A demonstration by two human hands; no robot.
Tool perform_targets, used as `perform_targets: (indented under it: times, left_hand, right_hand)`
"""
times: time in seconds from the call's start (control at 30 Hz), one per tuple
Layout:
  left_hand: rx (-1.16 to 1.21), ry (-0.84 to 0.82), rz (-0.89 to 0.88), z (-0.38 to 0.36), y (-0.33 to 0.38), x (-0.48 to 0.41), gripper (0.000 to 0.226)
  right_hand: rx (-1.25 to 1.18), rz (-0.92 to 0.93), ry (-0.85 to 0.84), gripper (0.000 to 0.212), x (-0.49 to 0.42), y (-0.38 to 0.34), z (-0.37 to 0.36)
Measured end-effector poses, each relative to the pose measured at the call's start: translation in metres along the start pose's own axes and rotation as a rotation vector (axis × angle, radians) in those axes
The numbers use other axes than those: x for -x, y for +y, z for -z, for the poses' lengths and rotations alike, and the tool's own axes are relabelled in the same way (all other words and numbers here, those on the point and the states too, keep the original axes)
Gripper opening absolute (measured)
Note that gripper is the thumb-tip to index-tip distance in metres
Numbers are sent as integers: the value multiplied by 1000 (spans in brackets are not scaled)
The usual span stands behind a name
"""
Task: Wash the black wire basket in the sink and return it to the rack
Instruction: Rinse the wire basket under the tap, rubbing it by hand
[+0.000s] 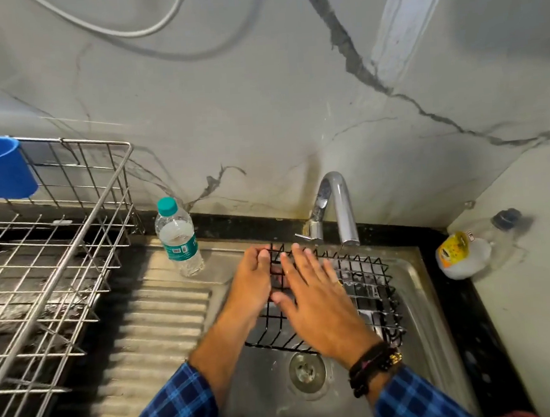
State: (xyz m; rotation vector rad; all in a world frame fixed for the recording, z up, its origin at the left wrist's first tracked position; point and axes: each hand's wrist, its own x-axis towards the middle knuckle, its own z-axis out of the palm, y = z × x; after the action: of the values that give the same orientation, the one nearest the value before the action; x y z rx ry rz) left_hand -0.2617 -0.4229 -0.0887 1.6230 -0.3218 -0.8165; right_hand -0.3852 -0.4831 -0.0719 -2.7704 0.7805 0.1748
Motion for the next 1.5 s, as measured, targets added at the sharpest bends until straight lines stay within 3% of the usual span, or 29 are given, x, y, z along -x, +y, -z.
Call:
perform_targets:
  times: [0.07,0.17,0.23,0.33,0.53,0.63,0.77,0.9,1.1,1.23,1.4,1.5]
  left_hand:
    - [30,17,51,6,-1,1,27]
    - [58,91,120,14,-2,1,28]
    - [55,101,150,13,1,-1,29]
    - [33,87,182,4,9,-2,27]
    - [28,76,144,-16,12,6,27]
    - [58,107,238,0,8,7,26]
    - [44,118,254,2,8,14,27]
    - [66,141,235,-3,8,21,26]
    - [108,143,196,-10,20,10,27]
    - [141,55,305,-17,23,1,26]
    - [133,-1,356,-16,13,7,25]
    - [150,-8,347,-9,9,12,23]
  right_hand:
    - [-8,-94,30,71,-3,28,-1]
    - [-147,-388,-9,77,-2,67,-2]
    - [-214,-463,-34,80,0,71,0]
    - [-102,-414,-32,77,2,58,5]
    - [-63,-37,-62,67,6,20,13]
    - [-57,-196,17,62,10,55,15]
    - [-223,-426,6,50,13,74,17]
    - [-177,-395,132,48,7,66,13]
    - [-144,-108,123,51,4,58,12]
    - [-110,-271,215,49,6,71,32]
    - [-228,-191,250,34,26,77,36]
    - [-216,-326,375,33,40,86,34]
